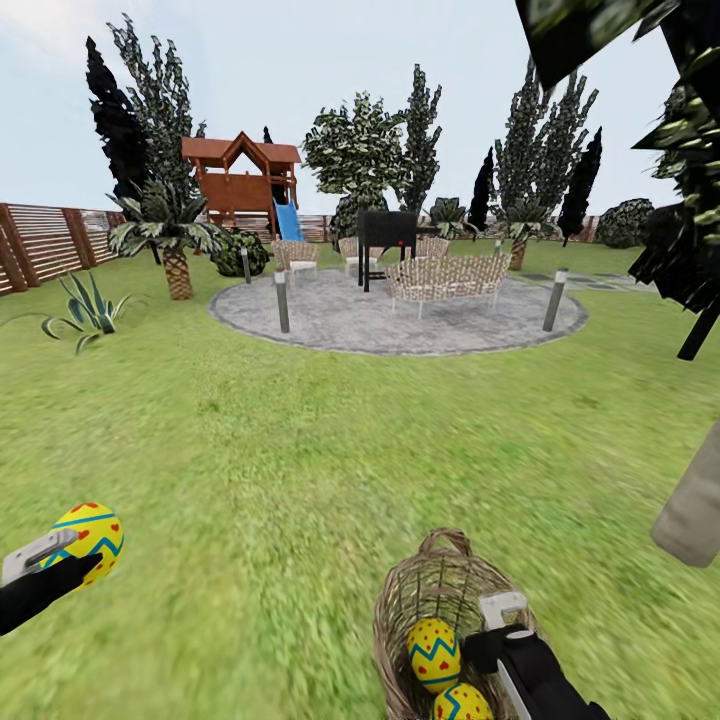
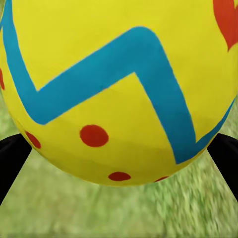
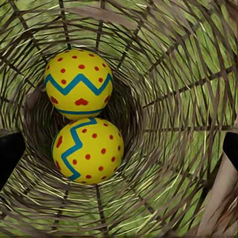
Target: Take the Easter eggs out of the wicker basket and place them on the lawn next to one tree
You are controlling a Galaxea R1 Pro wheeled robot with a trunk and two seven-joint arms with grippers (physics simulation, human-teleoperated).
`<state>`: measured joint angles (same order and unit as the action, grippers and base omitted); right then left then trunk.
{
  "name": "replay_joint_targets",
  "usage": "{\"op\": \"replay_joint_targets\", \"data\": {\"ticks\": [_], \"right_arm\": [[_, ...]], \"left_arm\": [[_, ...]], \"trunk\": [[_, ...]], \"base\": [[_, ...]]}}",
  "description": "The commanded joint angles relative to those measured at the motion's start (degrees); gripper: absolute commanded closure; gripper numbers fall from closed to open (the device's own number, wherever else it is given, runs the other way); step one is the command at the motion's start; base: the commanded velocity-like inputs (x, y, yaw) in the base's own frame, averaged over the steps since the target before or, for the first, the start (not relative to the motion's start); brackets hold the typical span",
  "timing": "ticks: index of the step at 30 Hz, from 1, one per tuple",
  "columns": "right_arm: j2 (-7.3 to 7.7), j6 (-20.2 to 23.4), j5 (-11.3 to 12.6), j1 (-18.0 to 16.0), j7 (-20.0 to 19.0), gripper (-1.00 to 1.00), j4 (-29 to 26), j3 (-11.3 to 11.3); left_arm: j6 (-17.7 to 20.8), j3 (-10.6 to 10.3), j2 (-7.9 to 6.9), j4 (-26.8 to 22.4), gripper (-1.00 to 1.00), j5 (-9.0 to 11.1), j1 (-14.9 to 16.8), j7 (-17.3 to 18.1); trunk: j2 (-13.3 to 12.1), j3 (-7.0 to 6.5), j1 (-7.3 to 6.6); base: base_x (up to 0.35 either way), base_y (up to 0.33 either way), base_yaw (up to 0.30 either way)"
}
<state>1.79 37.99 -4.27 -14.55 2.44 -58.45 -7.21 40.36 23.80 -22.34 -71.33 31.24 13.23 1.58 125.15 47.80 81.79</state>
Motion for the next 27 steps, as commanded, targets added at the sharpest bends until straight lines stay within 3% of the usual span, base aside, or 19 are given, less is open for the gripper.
{"op": "replay_joint_targets", "data": {"ticks": [1,5,16,19,21,22,27], "right_arm": [[0.06,0.26,-0.46,-0.04,0.10,-1.00,0.70,-0.38],[0.06,0.07,-0.48,-0.04,0.25,-1.00,1.71,-1.65],[0.28,0.07,-0.22,-0.04,0.16,-1.00,1.32,-1.35],[1.27,0.43,0.32,-0.04,0.04,-1.00,1.12,-0.92],[2.91,0.55,0.39,-0.04,0.02,-1.00,1.00,0.70],[3.93,0.52,0.40,-0.04,-0.04,-1.00,0.88,2.71],[4.14,0.51,0.33,-0.04,-0.07,-1.00,0.83,3.29]], "left_arm": [[0.32,0.10,0.01,-0.03,1.00,0.05,0.04,0.18],[0.33,0.10,0.01,-0.03,1.00,0.05,0.04,0.24],[0.32,0.10,0.01,-0.03,1.00,0.05,0.04,0.20],[0.32,0.09,0.01,-0.03,1.00,0.04,0.04,0.21],[0.33,0.07,0.01,-0.03,1.00,-0.01,0.04,0.18],[0.28,0.09,0.01,0.03,1.00,-0.03,0.04,0.18],[0.25,0.10,0.00,0.05,1.00,0.01,0.04,0.18]], "trunk": [[0.44,0.24,0.22],[2.05,0.96,1.09],[6.46,2.93,3.51],[7.66,3.47,4.17],[8.46,3.83,4.61],[8.86,4.01,4.83],[10.07,4.55,5.49]], "base": [[0.000,0.000,0.000],[0.000,0.000,0.000],[0.000,0.000,0.000],[0.000,0.000,0.000],[0.000,0.000,0.000],[0.000,0.000,0.000],[0.000,0.000,0.000]]}}
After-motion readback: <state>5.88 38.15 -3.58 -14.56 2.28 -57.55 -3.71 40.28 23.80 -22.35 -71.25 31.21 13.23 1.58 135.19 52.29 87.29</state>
